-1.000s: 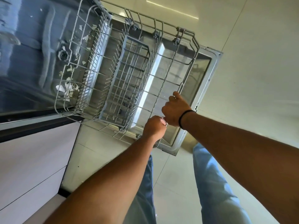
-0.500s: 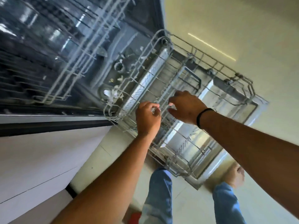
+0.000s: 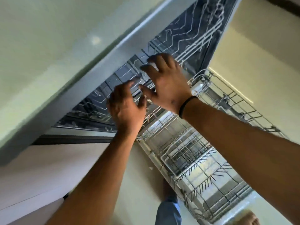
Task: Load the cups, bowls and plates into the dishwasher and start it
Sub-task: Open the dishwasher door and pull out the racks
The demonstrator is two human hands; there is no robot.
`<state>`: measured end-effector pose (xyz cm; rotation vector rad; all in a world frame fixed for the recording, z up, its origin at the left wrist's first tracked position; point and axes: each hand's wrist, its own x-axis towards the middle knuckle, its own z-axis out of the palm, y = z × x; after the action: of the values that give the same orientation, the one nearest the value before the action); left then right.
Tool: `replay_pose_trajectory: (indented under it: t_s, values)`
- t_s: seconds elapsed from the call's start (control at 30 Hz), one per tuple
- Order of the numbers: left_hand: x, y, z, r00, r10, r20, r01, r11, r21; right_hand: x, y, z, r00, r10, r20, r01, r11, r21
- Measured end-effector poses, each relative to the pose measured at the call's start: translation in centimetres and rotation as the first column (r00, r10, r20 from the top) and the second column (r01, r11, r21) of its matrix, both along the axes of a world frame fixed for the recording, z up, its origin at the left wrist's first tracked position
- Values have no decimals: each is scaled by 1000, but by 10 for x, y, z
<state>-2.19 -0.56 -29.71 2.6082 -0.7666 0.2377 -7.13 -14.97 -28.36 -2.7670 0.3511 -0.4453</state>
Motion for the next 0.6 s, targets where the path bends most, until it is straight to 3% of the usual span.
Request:
replay_pose_trajectory:
  t_s: [0.07,0.13,0.6]
  values:
    - [6,4,1,999,-12,-36,17,992,128,13,6,-4,989,40,-139,-46,998,-43]
    - [8,5,3,998,11,-60,-3,993,122,16,10,-7,976,33,-213,-58,992,-110]
    - [-23,-6,2,985,33,-167,-12,992,126,-9,-1,-12,972,-71,-224,40,989,-140]
